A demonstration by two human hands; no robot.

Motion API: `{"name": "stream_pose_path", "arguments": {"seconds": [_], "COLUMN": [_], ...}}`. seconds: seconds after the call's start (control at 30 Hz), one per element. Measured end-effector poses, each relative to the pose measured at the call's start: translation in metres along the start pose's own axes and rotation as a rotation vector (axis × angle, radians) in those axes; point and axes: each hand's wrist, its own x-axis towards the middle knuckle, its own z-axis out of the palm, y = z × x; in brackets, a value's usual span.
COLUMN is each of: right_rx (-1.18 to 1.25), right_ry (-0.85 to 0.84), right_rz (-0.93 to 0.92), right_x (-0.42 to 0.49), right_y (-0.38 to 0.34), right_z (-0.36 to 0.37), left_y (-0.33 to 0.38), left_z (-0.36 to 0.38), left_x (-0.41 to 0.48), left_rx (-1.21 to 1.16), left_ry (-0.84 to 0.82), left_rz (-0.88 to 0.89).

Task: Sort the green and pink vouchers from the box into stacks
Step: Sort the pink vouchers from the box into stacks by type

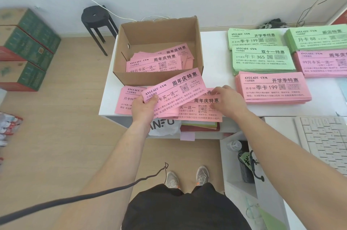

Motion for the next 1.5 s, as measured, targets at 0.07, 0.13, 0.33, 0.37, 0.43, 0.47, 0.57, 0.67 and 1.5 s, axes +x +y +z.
{"name": "stream_pose_path", "arguments": {"seconds": [0.07,0.13,0.33,0.37,0.43,0.47,0.57,0.67,1.5], "right_rx": [-0.034,-0.075,-0.026,0.006,0.085,0.124,0.216,0.242,0.402], "right_ry": [0.011,0.023,0.067,0.068,0.066,0.064,0.064,0.057,0.412], "right_rz": [-0.013,-0.033,-0.064,-0.055,-0.02,0.0,0.037,0.034,0.25], "right_x": [-0.001,-0.001,0.0,0.0,0.002,0.002,0.002,0.004,-0.059], "right_y": [0.0,0.0,-0.004,-0.006,-0.008,-0.008,-0.008,-0.009,0.055], "right_z": [0.0,0.0,0.002,0.001,-0.001,-0.003,-0.011,-0.018,-0.115], "left_y": [0.0,0.0,0.001,0.001,0.001,0.001,0.002,0.002,0.016], "left_z": [0.0,0.001,0.0,0.0,-0.001,-0.001,-0.001,-0.001,0.009], "left_x": [-0.001,-0.001,-0.003,-0.002,-0.002,-0.002,-0.002,-0.002,-0.002], "left_rx": [0.005,0.0,0.004,0.002,-0.002,-0.002,-0.009,-0.013,0.084], "left_ry": [0.004,0.004,0.011,0.014,0.017,0.016,0.014,0.014,-0.027], "left_rz": [0.001,-0.003,-0.01,-0.014,-0.02,-0.022,-0.019,-0.02,0.061]}}
